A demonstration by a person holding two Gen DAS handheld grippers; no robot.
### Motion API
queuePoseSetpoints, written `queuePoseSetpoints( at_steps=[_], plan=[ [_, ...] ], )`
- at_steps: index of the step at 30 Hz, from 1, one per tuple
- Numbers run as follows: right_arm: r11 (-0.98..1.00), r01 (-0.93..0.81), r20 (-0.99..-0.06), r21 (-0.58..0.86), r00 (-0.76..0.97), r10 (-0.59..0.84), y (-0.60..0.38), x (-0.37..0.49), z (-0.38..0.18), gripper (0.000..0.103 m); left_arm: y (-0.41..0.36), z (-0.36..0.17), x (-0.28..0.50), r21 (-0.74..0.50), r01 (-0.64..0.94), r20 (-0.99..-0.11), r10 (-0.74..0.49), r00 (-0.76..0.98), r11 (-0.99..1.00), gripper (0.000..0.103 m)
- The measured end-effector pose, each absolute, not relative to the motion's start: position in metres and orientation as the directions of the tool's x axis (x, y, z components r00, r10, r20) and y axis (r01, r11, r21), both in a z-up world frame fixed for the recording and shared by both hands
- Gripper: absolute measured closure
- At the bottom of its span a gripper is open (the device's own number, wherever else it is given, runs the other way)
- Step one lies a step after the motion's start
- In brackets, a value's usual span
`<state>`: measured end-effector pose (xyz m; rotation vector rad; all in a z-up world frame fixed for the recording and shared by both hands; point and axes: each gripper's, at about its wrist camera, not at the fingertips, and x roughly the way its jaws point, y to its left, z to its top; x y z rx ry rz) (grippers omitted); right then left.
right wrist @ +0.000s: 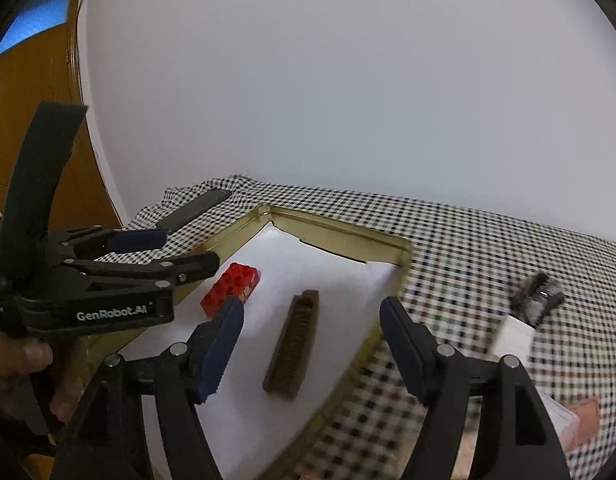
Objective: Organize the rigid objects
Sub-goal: 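Release the red brick and brown comb piece into the tray, both grippers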
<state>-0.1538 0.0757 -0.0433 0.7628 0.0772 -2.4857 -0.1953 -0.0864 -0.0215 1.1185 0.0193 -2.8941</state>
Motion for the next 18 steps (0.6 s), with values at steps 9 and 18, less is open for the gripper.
queuePoseSetpoints(
  at_steps=[9, 18],
  plan=[
    [-0.884, 0.462, -0.497, 0.069, -0.752, -0.432, 0.131, -0.106, -0.050, 0.030, -0.034, -0.023, -0.133, 0.003, -0.031, -0.582, 0.024, -0.813, -1.000, 0.020],
    [-0.954, 0.297, -0.475, 0.040, -0.835, -0.280, 0.223, -0.056, -0.065, 0.030, 0.029, -0.031, -0.092, 0.015, -0.131, -0.514, 0.105, -0.852, -0.991, 0.013]
  ],
)
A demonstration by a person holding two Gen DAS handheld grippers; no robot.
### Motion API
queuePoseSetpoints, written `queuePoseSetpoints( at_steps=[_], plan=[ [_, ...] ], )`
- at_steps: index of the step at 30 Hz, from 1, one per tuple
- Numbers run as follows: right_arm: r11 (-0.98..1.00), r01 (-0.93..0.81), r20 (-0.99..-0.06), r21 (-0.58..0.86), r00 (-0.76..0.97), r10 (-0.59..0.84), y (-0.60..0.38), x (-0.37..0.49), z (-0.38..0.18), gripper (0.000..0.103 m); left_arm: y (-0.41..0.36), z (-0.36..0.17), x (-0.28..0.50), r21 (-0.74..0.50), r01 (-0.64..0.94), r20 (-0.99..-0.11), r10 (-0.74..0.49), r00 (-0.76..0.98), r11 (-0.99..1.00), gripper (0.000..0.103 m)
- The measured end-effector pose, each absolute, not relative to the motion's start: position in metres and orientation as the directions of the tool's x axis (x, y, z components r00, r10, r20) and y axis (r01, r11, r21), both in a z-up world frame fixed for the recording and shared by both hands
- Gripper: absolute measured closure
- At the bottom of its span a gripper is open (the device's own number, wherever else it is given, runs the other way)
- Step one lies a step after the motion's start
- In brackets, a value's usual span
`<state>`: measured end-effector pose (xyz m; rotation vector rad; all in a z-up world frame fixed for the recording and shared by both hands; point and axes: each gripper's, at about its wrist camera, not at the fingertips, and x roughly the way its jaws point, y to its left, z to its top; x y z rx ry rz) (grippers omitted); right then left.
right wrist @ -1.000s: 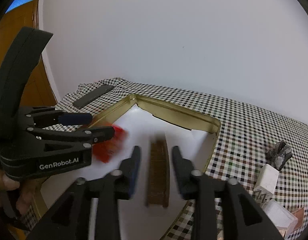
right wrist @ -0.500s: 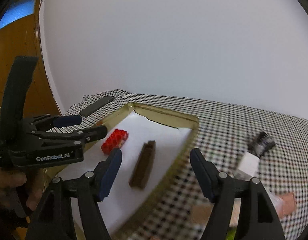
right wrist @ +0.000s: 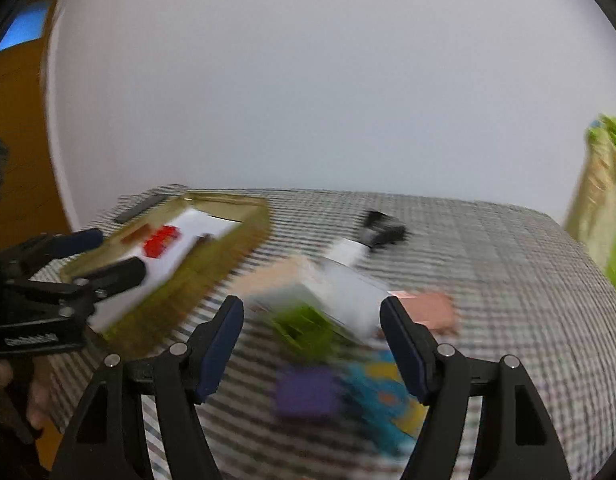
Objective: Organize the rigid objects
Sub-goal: 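Release the red brick and brown comb piece into the tray, both grippers, then grasp the blue printed block with the right gripper while the left grasps the purple block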
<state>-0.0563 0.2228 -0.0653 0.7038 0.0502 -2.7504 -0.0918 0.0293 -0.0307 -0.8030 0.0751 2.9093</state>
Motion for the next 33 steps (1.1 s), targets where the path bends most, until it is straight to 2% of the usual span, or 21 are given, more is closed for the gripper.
queuePoseSetpoints(
  at_steps=[8, 15, 21, 23, 24, 25, 26, 30, 33],
  plan=[
    [-0.977, 0.201, -0.514, 0.073, -0.832, -0.209, 0.278, -0.054, -0.087, 0.030, 0.074, -0.048, -0.091, -0.013, -0.208, -0.565, 0.179, -0.805, -0.978, 0.013],
    [-0.965, 0.234, -0.551, 0.115, -0.794, -0.258, 0.277, -0.072, -0.092, 0.030, 0.096, -0.056, -0.094, -0.028, -0.233, -0.598, 0.203, -0.775, -0.972, 0.013],
    [-0.961, 0.257, -0.640, 0.098, -0.723, -0.259, 0.267, -0.086, -0.100, 0.030, 0.099, -0.066, -0.095, -0.030, -0.237, -0.621, 0.204, -0.756, -0.971, 0.013],
    [-0.960, 0.260, -0.665, 0.106, -0.699, -0.263, 0.265, -0.092, -0.103, 0.032, 0.100, -0.066, -0.096, -0.028, -0.236, -0.626, 0.201, -0.754, -0.971, 0.013],
    [-0.958, 0.264, -0.679, 0.112, -0.684, -0.268, 0.266, -0.094, -0.104, 0.038, 0.101, -0.066, -0.096, -0.029, -0.237, -0.628, 0.202, -0.751, -0.971, 0.013],
    [-0.955, 0.273, -0.695, 0.117, -0.664, -0.275, 0.265, -0.097, -0.107, 0.052, 0.101, -0.066, -0.096, -0.033, -0.237, -0.630, 0.205, -0.749, -0.971, 0.013],
    [-0.953, 0.280, -0.706, 0.118, -0.651, -0.279, 0.265, -0.097, -0.109, 0.058, 0.101, -0.066, -0.097, -0.036, -0.238, -0.631, 0.207, -0.748, -0.971, 0.013],
    [-0.954, 0.288, -0.704, 0.090, -0.659, -0.265, 0.260, -0.094, -0.110, 0.059, 0.107, -0.069, -0.101, -0.041, -0.247, -0.647, 0.214, -0.732, -0.968, 0.013],
    [-0.971, 0.223, -0.678, 0.088, -0.700, -0.223, 0.268, -0.091, -0.107, 0.059, 0.114, -0.071, -0.104, -0.036, -0.257, -0.657, 0.216, -0.722, -0.966, 0.013]
  ],
)
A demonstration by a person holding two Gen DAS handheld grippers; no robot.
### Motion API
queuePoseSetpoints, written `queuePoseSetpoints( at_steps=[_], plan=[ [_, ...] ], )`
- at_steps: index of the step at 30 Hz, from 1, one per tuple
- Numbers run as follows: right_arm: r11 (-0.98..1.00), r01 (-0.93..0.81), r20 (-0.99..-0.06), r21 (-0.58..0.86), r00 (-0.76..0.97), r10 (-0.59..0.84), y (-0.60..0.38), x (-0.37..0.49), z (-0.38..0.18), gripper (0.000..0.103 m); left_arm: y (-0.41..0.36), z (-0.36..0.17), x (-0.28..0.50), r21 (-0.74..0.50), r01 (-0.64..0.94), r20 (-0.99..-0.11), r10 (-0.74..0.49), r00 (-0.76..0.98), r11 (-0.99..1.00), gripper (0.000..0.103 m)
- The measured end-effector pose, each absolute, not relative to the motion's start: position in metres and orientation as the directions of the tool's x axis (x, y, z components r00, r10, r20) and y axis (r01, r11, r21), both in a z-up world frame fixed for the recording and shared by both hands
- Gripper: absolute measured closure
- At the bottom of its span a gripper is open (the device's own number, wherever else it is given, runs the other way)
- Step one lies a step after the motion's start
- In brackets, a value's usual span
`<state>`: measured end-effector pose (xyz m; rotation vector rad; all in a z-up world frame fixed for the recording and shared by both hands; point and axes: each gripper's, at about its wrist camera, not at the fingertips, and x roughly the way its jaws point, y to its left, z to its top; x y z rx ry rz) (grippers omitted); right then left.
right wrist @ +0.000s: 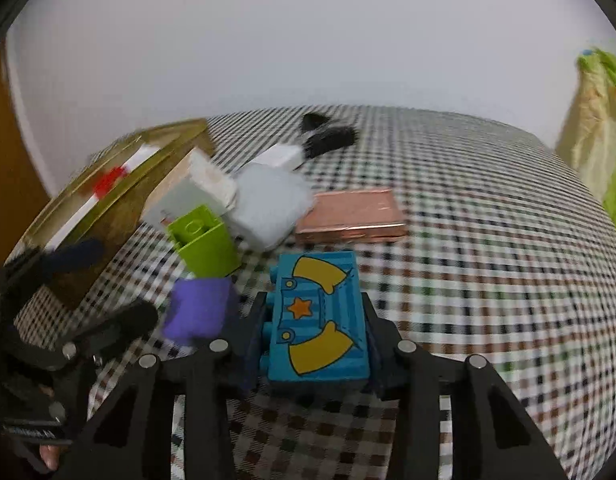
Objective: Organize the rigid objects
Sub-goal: 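Grasp the blue printed block with the right gripper while the left grasps the purple block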
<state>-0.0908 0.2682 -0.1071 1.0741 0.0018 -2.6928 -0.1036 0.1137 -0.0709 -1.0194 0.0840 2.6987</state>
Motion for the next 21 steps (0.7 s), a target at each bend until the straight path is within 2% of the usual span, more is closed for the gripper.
queuePoseSetpoints(
  at_steps=[7, 21],
  plan=[
    [-0.975, 0.121, -0.660, 0.187, -0.720, -0.216, 0.292, -0.091, -0.107, 0.059, 0.127, -0.077, -0.117, -0.073, -0.282, -0.706, 0.249, -0.663, -0.957, 0.013],
    [-0.984, 0.087, -0.650, 0.157, -0.741, -0.169, 0.295, -0.087, -0.101, 0.059, 0.140, -0.087, -0.130, -0.094, -0.306, -0.767, 0.265, -0.584, -0.947, 0.013]
  ],
)
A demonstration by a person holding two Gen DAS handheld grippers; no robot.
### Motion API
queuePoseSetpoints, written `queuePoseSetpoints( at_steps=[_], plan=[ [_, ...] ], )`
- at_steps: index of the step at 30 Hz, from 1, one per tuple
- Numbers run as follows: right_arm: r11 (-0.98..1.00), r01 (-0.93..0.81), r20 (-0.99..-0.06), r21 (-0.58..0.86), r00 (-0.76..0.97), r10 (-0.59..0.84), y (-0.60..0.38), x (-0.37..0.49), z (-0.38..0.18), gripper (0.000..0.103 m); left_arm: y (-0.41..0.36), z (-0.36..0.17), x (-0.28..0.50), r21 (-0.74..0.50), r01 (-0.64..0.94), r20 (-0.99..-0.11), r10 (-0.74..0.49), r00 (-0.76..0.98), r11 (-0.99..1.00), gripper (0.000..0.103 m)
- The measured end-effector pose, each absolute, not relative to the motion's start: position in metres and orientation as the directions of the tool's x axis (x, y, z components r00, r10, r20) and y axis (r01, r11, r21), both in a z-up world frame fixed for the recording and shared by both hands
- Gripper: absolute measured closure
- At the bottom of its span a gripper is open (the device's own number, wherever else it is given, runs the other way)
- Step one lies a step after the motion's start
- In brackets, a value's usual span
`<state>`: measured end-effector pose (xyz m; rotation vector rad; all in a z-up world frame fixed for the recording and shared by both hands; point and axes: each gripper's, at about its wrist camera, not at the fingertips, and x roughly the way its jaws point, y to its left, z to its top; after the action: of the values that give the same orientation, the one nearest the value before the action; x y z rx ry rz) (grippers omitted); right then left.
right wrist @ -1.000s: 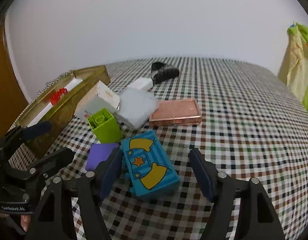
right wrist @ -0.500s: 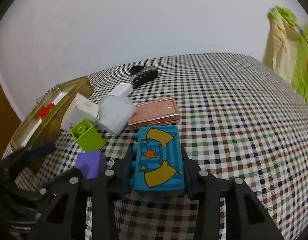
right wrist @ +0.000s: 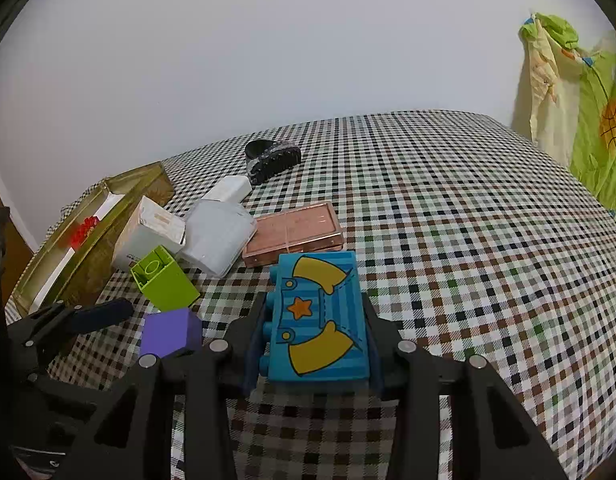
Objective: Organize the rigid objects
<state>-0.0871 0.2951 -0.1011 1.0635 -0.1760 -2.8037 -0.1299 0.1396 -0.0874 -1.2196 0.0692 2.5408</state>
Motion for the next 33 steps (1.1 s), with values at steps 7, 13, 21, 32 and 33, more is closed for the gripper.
queuePoseSetpoints(
  at_steps=[7, 13, 21, 32, 33],
  plan=[
    [-0.985, 0.096, -0.653, 0.143, -0.739, -0.166, 0.292, -0.088, -0.101, 0.059, 0.140, -0.089, -0.133, -0.101, -0.315, -0.781, 0.271, -0.562, -0.944, 0.019],
    [-0.986, 0.108, -0.649, 0.125, -0.743, -0.163, 0.288, -0.086, -0.100, 0.059, 0.135, -0.088, -0.132, -0.114, -0.310, -0.760, 0.284, -0.584, -0.944, 0.050],
    [-0.989, 0.108, -0.631, 0.105, -0.761, -0.150, 0.285, -0.083, -0.097, 0.059, 0.132, -0.085, -0.134, -0.134, -0.327, -0.746, 0.312, -0.589, -0.936, 0.050],
    [-0.976, 0.120, -0.573, 0.181, -0.794, -0.204, 0.296, -0.076, -0.091, 0.059, 0.128, -0.072, -0.123, -0.101, -0.342, -0.650, 0.323, -0.688, -0.934, 0.050],
    [-0.976, 0.120, -0.569, 0.181, -0.797, -0.203, 0.296, -0.076, -0.091, 0.059, 0.126, -0.070, -0.124, -0.101, -0.343, -0.642, 0.325, -0.694, -0.934, 0.050]
  ],
)
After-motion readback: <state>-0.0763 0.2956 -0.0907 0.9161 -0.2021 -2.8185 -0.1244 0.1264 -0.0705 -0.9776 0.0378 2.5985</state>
